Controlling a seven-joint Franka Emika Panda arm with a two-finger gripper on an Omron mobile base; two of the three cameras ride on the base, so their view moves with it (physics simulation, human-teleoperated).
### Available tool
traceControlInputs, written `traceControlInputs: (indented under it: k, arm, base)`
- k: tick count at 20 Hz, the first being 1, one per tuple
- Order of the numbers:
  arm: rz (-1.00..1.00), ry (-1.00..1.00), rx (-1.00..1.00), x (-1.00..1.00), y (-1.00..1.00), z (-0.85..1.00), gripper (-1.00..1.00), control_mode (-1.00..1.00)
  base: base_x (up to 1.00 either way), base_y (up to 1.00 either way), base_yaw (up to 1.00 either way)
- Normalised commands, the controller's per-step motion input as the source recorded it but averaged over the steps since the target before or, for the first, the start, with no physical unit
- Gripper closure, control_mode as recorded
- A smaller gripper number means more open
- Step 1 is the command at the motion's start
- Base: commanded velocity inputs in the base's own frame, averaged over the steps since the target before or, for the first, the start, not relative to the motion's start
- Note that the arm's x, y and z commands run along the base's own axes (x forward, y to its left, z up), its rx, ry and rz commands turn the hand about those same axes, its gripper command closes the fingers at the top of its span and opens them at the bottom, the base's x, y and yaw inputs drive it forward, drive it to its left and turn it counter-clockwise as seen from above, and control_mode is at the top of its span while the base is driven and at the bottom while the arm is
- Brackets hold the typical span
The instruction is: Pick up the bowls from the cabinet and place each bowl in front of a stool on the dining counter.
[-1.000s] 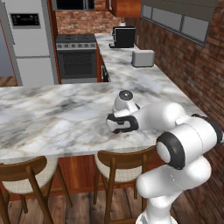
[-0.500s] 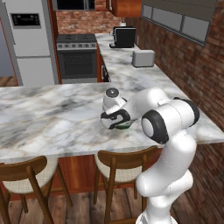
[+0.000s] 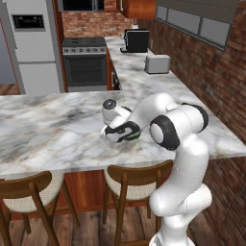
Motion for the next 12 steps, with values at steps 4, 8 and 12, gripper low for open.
traceControlInputs:
  k: [4,8,12]
  arm:
    - [-0.10,0.00,0.00,-0.11,0.00,-0.04,1.00,-1.00]
    - [-0.11,0.03,0.00,-0.25,-0.10,0.01,1.00,-1.00]
    - [-0.10,0.01,0.00,-0.38,-0.21,0.05,-1.00,-1.00]
  base:
    - [0.00,0.00,0.00]
    - [0.00,0.00,0.00]
    - [0.00,0.00,0.00]
